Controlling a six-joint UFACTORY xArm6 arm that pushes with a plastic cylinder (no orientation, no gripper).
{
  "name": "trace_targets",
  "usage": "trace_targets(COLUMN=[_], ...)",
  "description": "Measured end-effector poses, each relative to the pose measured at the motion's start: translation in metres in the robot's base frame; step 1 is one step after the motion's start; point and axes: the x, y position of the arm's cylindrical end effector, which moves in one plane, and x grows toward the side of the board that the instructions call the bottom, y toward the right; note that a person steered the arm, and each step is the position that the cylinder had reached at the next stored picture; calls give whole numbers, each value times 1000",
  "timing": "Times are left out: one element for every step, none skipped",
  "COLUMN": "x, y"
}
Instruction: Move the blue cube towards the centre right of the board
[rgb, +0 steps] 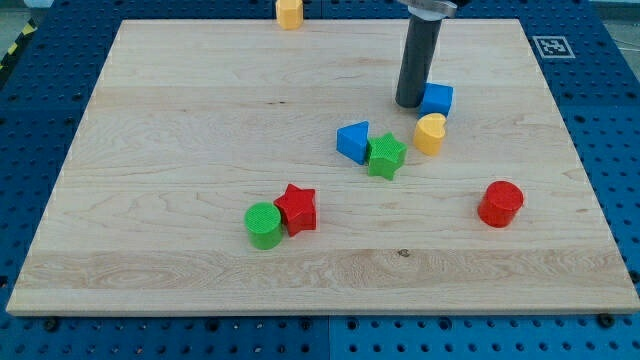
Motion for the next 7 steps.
trace_targets(x=[0, 10, 23, 34, 40, 40, 43], y=[1, 11, 23, 35, 44, 55, 67])
